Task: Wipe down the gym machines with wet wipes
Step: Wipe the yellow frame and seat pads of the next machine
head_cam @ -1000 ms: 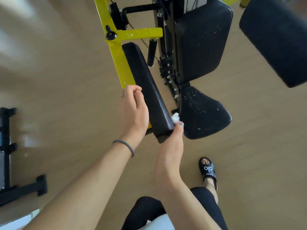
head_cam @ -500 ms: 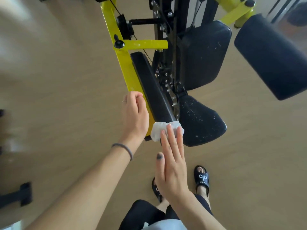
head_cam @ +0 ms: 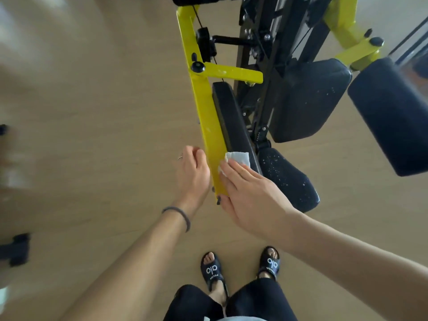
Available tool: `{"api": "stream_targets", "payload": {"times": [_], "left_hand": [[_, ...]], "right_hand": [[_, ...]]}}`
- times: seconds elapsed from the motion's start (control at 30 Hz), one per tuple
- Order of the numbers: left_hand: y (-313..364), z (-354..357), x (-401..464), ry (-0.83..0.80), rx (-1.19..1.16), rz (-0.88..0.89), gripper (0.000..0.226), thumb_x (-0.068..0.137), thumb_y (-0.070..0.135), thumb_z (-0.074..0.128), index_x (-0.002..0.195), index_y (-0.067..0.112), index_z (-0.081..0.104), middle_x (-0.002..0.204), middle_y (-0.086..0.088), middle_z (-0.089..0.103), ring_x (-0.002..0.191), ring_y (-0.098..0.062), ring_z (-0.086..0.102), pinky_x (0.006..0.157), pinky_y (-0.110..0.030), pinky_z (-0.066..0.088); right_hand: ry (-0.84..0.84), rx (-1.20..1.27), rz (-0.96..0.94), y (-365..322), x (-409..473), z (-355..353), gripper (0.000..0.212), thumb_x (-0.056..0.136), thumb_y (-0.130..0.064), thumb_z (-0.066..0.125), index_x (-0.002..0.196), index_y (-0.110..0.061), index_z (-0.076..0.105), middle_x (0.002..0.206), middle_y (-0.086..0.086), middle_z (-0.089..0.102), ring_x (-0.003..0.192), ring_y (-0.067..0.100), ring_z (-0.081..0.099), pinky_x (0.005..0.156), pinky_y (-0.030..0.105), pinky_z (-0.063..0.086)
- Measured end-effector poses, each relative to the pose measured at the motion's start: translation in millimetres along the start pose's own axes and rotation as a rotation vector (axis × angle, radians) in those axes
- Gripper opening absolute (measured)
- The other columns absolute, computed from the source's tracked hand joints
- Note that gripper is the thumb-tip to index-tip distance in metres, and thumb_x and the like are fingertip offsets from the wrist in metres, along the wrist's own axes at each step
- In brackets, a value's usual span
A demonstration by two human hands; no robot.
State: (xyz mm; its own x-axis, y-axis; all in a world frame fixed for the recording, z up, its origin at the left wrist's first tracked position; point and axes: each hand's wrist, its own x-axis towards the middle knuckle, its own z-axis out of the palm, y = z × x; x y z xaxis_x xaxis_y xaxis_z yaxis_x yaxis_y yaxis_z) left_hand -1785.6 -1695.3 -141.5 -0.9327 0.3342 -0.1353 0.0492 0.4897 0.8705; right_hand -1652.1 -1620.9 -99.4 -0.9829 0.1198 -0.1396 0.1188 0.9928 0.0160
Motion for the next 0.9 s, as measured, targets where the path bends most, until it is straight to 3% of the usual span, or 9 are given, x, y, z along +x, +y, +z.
{"api": "stream_targets", "payload": {"times": [0.1, 0.17, 0.27, 0.37, 0.47, 0.57, 0.67, 0.77, 0.9], "left_hand": [[-13, -15, 4, -0.002, 0.035, 0.043, 0.015, 0.087, 0.046, 0.041, 0.085, 0.036, 0.053, 0.079, 0.011, 0.057, 0.086, -0.03, 0.059, 0.086, -0.055, 0.052], [-17, -25, -1, -0.067, 0.046, 0.138, 0.013, 0.087, 0.033, 0.044, 0.089, 0.041, 0.055, 0.081, 0.018, 0.059, 0.082, -0.022, 0.059, 0.082, -0.05, 0.054], [-15, -35, -9, -0.151, 0.03, 0.295, 0.023, 0.089, 0.004, 0.05, 0.1, 0.021, 0.06, 0.094, 0.007, 0.063, 0.086, -0.02, 0.061, 0.078, -0.04, 0.053], [-6, -34, -12, -0.192, 0.061, 0.378, 0.026, 0.092, -0.003, 0.051, 0.11, 0.013, 0.06, 0.101, -0.001, 0.062, 0.089, -0.015, 0.059, 0.076, -0.025, 0.05], [4, -23, -21, -0.356, 0.176, 0.458, 0.031, 0.094, 0.003, 0.057, 0.121, 0.016, 0.056, 0.112, 0.0, 0.057, 0.092, -0.011, 0.056, 0.08, -0.02, 0.048], [4, -10, -28, -0.41, 0.392, 0.532, 0.033, 0.092, 0.011, 0.065, 0.123, 0.013, 0.055, 0.118, -0.001, 0.056, 0.091, -0.019, 0.058, 0.075, -0.02, 0.041], [8, -4, -32, -0.376, 0.5, 0.594, 0.023, 0.094, 0.013, 0.064, 0.115, 0.006, 0.059, 0.113, -0.009, 0.058, 0.088, -0.025, 0.059, 0.072, -0.025, 0.042], [1, 0, -37, -0.323, 0.592, 0.683, 0.017, 0.095, 0.017, 0.056, 0.104, 0.006, 0.066, 0.107, -0.01, 0.062, 0.083, -0.027, 0.061, 0.071, -0.037, 0.053], [-8, 12, -49, -0.236, 0.71, 0.667, 0.031, 0.072, 0.005, 0.083, 0.101, 0.007, 0.074, 0.099, -0.008, 0.071, 0.081, -0.024, 0.067, 0.06, -0.034, 0.06]], "right_hand": [[-0.091, -0.031, -0.034, -12, 9, 3, 0.081, 0.098, -0.051, 0.003, 0.152, -0.004, 0.042, 0.159, 0.015, 0.038, 0.152, 0.028, 0.027, 0.126, 0.044, 0.015], [-0.101, -0.047, -0.054, -10, 15, 4, 0.08, 0.098, -0.052, 0.004, 0.152, -0.006, 0.041, 0.16, 0.016, 0.036, 0.153, 0.03, 0.023, 0.126, 0.045, 0.009], [0.025, 0.086, -0.145, 8, 16, 1, 0.06, 0.099, -0.043, 0.029, 0.147, -0.011, 0.048, 0.16, 0.014, 0.038, 0.153, 0.028, 0.023, 0.127, 0.043, 0.011], [0.116, 0.458, -0.16, 27, 8, -8, 0.053, 0.099, -0.025, 0.046, 0.151, -0.014, 0.043, 0.161, 0.007, 0.036, 0.154, 0.019, 0.02, 0.127, 0.034, 0.016], [0.166, 0.775, 0.021, 42, 3, -17, 0.053, 0.103, -0.019, 0.046, 0.155, -0.02, 0.037, 0.161, -0.004, 0.037, 0.148, -0.003, 0.02, 0.119, 0.009, 0.011], [0.206, 1.04, 0.306, 51, 8, -16, 0.048, 0.108, -0.029, 0.039, 0.155, -0.029, 0.036, 0.158, -0.014, 0.038, 0.144, -0.005, 0.029, 0.115, 0.011, 0.024], [0.11, 0.934, 0.335, 55, 13, -9, 0.052, 0.109, -0.041, 0.028, 0.158, -0.028, 0.03, 0.166, -0.018, 0.019, 0.152, -0.002, 0.014, 0.125, 0.028, 0.018], [0.114, 0.719, 0.257, 51, 16, -6, 0.055, 0.109, -0.039, 0.024, 0.16, -0.017, 0.026, 0.168, -0.01, 0.009, 0.152, -0.001, -0.002, 0.125, 0.022, 0.004], [0.148, 0.737, 0.314, 37, 19, 0, 0.057, 0.11, -0.039, 0.025, 0.161, -0.014, 0.02, 0.169, -0.005, 0.003, 0.155, 0.008, -0.006, 0.126, 0.025, 0.001]]}}
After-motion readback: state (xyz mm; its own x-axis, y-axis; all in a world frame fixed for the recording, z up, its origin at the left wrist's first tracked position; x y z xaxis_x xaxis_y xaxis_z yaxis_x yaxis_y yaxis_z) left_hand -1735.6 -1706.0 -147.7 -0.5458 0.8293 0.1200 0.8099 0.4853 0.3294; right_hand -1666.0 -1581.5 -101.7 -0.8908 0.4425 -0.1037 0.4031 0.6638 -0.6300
